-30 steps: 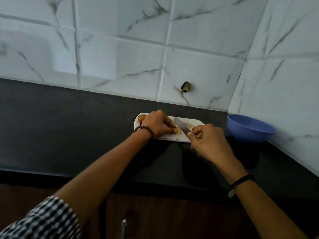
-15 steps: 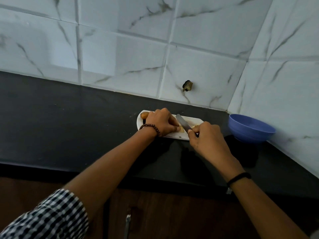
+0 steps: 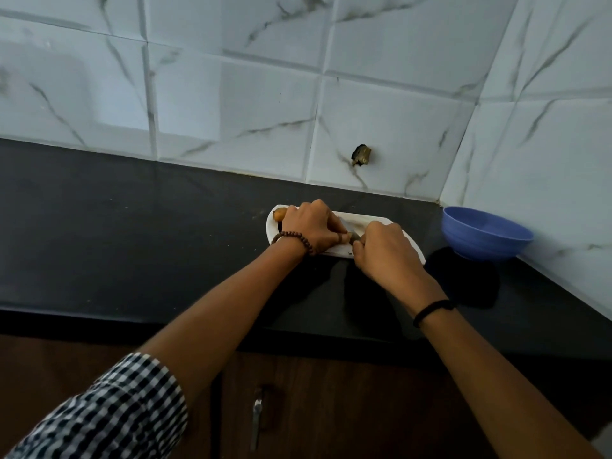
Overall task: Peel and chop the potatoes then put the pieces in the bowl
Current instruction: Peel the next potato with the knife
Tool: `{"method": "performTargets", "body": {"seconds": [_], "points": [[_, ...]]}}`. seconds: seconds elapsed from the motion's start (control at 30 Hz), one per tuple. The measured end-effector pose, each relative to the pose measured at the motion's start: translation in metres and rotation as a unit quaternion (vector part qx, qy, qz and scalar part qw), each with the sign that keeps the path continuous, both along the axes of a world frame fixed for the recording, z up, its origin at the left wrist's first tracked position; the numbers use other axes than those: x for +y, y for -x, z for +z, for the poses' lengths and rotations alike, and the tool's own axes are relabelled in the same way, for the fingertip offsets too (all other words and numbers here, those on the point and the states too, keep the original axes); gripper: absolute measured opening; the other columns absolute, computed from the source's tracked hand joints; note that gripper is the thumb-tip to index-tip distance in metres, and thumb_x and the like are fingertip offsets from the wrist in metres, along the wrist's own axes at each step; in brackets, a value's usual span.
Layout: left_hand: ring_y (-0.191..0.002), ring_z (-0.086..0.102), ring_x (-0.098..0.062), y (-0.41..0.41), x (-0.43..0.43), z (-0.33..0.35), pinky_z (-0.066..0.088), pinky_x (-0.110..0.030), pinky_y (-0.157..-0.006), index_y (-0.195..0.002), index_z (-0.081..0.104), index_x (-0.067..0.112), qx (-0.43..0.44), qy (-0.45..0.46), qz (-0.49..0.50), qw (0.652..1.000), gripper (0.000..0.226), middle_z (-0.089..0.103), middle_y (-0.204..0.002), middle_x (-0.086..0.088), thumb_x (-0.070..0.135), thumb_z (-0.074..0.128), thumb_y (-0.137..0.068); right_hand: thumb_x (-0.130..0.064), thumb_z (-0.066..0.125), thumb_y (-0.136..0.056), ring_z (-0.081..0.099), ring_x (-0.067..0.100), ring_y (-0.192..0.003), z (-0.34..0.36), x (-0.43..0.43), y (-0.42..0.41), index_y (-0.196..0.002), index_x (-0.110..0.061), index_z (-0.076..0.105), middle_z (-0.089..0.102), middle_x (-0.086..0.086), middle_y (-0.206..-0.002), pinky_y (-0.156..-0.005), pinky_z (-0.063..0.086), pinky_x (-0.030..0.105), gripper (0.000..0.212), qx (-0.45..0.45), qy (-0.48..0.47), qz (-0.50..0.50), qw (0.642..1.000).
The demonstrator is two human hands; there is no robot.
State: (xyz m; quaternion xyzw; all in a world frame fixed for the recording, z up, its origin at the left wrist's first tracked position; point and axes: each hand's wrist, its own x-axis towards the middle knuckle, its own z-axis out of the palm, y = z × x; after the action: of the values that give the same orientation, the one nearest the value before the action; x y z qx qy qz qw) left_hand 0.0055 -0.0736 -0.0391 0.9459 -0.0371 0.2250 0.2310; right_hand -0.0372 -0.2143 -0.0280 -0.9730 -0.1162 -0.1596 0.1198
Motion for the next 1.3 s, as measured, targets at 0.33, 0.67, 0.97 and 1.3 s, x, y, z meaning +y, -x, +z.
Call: {"method": "performTargets", "body": {"seconds": [0.33,0.67,0.97,1.3], "points": [[-0.109,0.060,-0.014,-0.005,0.004,-0.005,0.040,-0.040,-0.099,-0.109,0.068,0.037,0.032,-0.007,-0.024,0.999,0.026,0.071,-0.104,0.014,0.048,0.062,-0.086,-0.026,0.053,-0.101,0.064,0.026,-0.092,-0.001,-0.020,0.034,-0.118,-0.009,0.060,0.058,0.010,-0.112,-0.072,0.051,0.034,0.025,0.018,0.069,0.001,0.997],[-0.106,0.060,-0.015,-0.009,0.007,-0.006,0.043,-0.043,-0.097,-0.110,0.063,0.030,0.038,-0.031,-0.043,0.998,0.023,0.068,-0.104,0.012,0.041,0.057,-0.091,-0.042,0.062,-0.095,0.059,0.011,-0.061,0.017,-0.053,0.029,-0.102,-0.014,0.070,0.063,0.001,-0.076,-0.049,0.043,0.024,0.030,0.025,-0.082,-0.011,0.996],[-0.099,0.062,-0.014,-0.010,0.010,-0.004,0.041,-0.031,-0.079,-0.091,0.067,0.028,0.012,0.042,-0.008,0.999,0.028,0.070,-0.103,0.008,0.054,0.058,-0.088,-0.027,0.084,-0.076,0.067,0.022,-0.074,0.003,-0.014,-0.033,-0.088,-0.008,0.065,0.069,0.006,-0.084,-0.059,0.051,0.030,0.030,0.034,-0.199,0.020,0.979],[-0.095,0.066,-0.014,-0.029,0.013,-0.012,0.049,-0.035,-0.091,-0.090,0.070,0.028,0.063,0.127,-0.034,0.989,0.010,0.074,-0.091,0.004,0.036,0.065,-0.086,-0.012,0.083,-0.077,0.051,0.007,-0.041,0.018,-0.004,-0.081,-0.087,-0.006,0.064,0.065,0.007,-0.072,-0.031,0.033,0.015,0.022,0.024,-0.296,0.019,0.955]]}}
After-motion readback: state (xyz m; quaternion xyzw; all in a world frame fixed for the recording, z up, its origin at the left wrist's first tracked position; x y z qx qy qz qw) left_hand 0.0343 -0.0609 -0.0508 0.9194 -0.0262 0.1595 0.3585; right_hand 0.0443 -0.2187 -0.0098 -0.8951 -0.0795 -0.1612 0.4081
